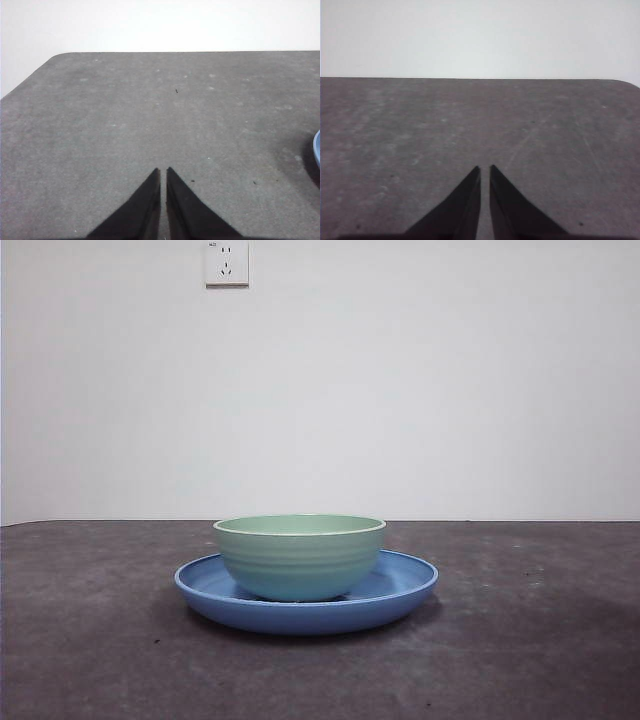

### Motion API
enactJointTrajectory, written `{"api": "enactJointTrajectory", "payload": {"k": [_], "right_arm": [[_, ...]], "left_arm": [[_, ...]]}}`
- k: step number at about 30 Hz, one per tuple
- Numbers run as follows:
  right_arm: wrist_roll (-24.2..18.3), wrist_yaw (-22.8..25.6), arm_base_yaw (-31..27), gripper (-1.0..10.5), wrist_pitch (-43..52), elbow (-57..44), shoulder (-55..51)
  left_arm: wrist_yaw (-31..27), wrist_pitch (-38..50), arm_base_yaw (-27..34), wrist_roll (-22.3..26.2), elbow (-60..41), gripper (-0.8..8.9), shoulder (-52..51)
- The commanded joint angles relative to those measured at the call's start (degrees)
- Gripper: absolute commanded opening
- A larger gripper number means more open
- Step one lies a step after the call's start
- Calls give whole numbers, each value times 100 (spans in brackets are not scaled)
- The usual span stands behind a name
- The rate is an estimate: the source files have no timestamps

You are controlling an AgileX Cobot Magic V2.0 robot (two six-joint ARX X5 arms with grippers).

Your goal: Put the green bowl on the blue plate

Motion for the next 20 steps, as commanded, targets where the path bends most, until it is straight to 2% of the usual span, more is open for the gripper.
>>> {"api": "enactJointTrajectory", "payload": {"k": [1,7,12,20], "right_arm": [[-87,28,-24,29,-90,-28,-76],[-175,-66,-24,28,-382,-28,-111],[-264,-472,-46,29,-780,-28,-111],[-299,-474,-105,29,-780,-28,-111]], "left_arm": [[-42,-42,-7,-11,-116,19,-17],[-42,-42,-7,-11,-116,19,-17],[-42,-42,-7,-11,-116,19,-17],[-42,-42,-7,-11,-116,19,-17]]}}
